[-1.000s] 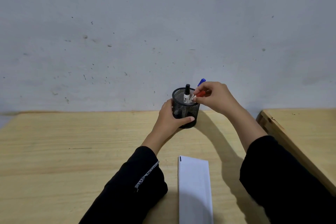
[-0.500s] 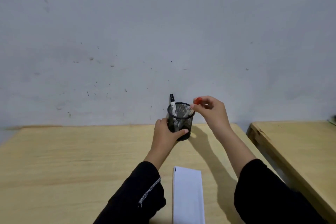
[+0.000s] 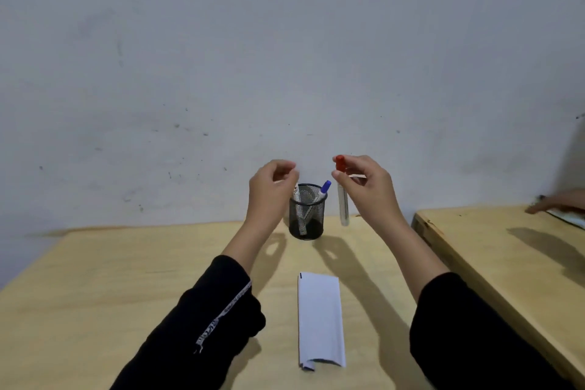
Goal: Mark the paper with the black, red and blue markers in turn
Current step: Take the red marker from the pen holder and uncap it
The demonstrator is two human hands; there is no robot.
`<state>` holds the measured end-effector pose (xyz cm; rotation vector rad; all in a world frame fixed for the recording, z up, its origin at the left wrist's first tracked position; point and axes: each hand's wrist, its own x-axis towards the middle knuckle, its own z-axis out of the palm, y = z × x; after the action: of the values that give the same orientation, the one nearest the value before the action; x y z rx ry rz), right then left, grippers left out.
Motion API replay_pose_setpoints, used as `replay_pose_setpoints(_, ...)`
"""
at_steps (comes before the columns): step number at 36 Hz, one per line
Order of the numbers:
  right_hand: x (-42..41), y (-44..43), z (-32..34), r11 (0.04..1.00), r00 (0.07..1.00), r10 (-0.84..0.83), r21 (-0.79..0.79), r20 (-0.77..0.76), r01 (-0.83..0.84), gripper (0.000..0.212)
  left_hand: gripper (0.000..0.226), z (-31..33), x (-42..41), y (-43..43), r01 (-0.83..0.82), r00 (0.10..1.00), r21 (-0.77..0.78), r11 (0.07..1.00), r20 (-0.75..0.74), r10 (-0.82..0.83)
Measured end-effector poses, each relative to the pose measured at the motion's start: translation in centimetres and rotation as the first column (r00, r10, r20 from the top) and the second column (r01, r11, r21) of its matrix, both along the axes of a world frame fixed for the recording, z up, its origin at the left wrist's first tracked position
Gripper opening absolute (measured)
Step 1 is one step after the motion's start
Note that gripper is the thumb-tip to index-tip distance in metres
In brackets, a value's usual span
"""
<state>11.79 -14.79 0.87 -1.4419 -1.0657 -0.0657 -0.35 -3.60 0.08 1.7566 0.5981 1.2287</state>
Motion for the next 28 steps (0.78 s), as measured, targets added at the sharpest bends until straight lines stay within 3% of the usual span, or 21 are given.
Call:
replay_pose_setpoints(7,-2.5,-1.3,-2.2,0.992,0.990,0.032,-0.125,0.136,-0.015,0.026,0.011,1.0,-3.0,-3.1,0.187,0.970,0.086,0.979,-0.173,-0.170)
replay_pose_setpoints(16,-4.4,-2.9,-3.6,0.954,0.951,0.080,-0.298,0.300,0.014,0.030,0.007,-0.9,-4.5,-4.9,0.174,0.960,0.052,0.983,-0.230,-0.157)
replay_pose_setpoints(28,-4.5,-3.9,-3.3,0.937,0.905,0.092,-0.344,0.416,0.063,0.024,0.002,-0.5,-4.5,-6.2,0.169,0.947,0.020,0.985,-0.279,-0.157)
